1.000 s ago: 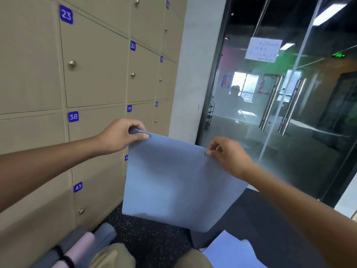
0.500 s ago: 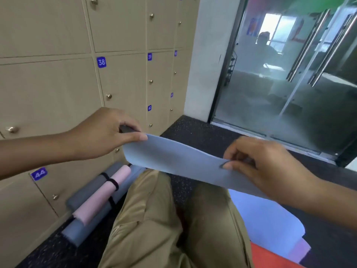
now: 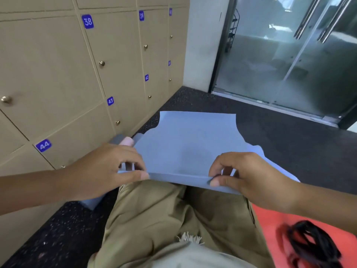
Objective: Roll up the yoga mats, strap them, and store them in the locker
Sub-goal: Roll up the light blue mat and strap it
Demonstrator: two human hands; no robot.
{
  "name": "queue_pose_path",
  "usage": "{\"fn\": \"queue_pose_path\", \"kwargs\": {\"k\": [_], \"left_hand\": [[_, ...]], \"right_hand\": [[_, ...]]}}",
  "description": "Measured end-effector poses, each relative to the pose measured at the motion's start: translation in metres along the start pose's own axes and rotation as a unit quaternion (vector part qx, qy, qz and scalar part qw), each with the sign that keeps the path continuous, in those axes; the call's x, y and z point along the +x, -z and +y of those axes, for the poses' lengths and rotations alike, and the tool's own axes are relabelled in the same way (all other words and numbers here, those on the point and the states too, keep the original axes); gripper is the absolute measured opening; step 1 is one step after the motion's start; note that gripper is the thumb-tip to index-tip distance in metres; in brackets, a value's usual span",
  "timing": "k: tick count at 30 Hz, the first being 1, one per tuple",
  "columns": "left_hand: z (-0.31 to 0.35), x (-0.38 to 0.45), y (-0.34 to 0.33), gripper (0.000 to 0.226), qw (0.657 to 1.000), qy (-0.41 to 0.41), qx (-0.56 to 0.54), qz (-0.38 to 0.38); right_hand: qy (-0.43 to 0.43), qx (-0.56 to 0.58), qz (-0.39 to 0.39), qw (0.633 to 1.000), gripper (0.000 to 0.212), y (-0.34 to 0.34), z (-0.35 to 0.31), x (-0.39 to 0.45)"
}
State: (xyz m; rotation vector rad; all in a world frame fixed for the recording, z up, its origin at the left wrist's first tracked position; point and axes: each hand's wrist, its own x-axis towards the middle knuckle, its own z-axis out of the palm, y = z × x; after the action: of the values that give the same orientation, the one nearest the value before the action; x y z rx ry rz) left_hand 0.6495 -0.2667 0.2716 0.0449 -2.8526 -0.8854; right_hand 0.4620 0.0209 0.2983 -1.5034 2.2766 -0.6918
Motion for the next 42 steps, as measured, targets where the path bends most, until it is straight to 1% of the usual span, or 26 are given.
{"fn": "queue_pose_path", "kwargs": {"k": [4,8,13,16,20,22,24,26,28,29,33,35,37,40,42], "left_hand": [[0.013,-0.007,-0.025,0.036,0.999,-0.02,0.026,-0.044],[0.011,-0.011,-0.043,0.033,0.995,-0.005,0.027,-0.091],[0.011,-0.015,-0.057,0.032,0.99,0.014,0.067,-0.121],[0.015,-0.015,-0.065,0.025,0.988,0.032,0.101,-0.11],[0.026,-0.015,-0.079,0.019,0.985,0.085,0.13,-0.07],[0.029,-0.014,-0.085,0.016,0.985,0.084,0.136,-0.062],[0.029,-0.014,-0.09,0.018,0.984,0.082,0.145,-0.057],[0.027,-0.013,-0.094,0.018,0.984,0.078,0.149,-0.052],[0.023,-0.011,-0.096,0.015,0.986,0.063,0.14,-0.06],[0.021,-0.01,-0.095,0.014,0.988,0.054,0.131,-0.067],[0.007,-0.003,-0.083,0.015,0.992,0.038,0.053,-0.106],[0.001,0.0,-0.082,0.015,0.993,0.014,0.024,-0.116],[-0.004,0.001,-0.083,0.015,0.995,-0.022,0.002,-0.101],[-0.012,0.002,-0.087,0.011,0.996,-0.046,-0.039,-0.068],[-0.017,0.003,-0.088,0.013,0.996,-0.078,-0.022,-0.043]], "right_hand": [[-0.009,0.026,-0.024,0.999,0.009,-0.02,0.008,-0.008],[-0.023,0.046,-0.051,0.997,0.008,-0.041,0.019,-0.022],[-0.037,0.065,-0.084,0.994,0.007,-0.053,0.032,-0.038],[-0.048,0.044,-0.097,0.993,0.006,-0.054,0.036,-0.042],[-0.101,0.027,-0.069,0.992,0.012,-0.06,0.035,-0.044],[-0.136,0.043,-0.05,0.988,0.014,-0.065,0.034,-0.045],[-0.162,0.039,-0.029,0.986,0.015,-0.071,0.032,-0.047],[-0.174,-0.011,-0.006,0.985,0.015,-0.08,0.03,-0.049],[-0.162,-0.074,0.011,0.984,0.014,-0.088,0.027,-0.05],[-0.15,-0.08,0.02,0.985,0.013,-0.091,0.028,-0.051],[-0.064,-0.053,0.036,0.996,0.008,-0.092,0.043,-0.052],[-0.011,-0.033,0.04,0.999,0.005,-0.091,0.054,-0.053],[0.024,-0.01,0.048,0.999,0.01,-0.089,0.064,-0.052],[0.075,-0.009,0.066,0.995,0.012,-0.087,0.078,-0.047],[0.1,-0.001,0.075,0.992,0.009,-0.09,0.086,-0.046]]}}
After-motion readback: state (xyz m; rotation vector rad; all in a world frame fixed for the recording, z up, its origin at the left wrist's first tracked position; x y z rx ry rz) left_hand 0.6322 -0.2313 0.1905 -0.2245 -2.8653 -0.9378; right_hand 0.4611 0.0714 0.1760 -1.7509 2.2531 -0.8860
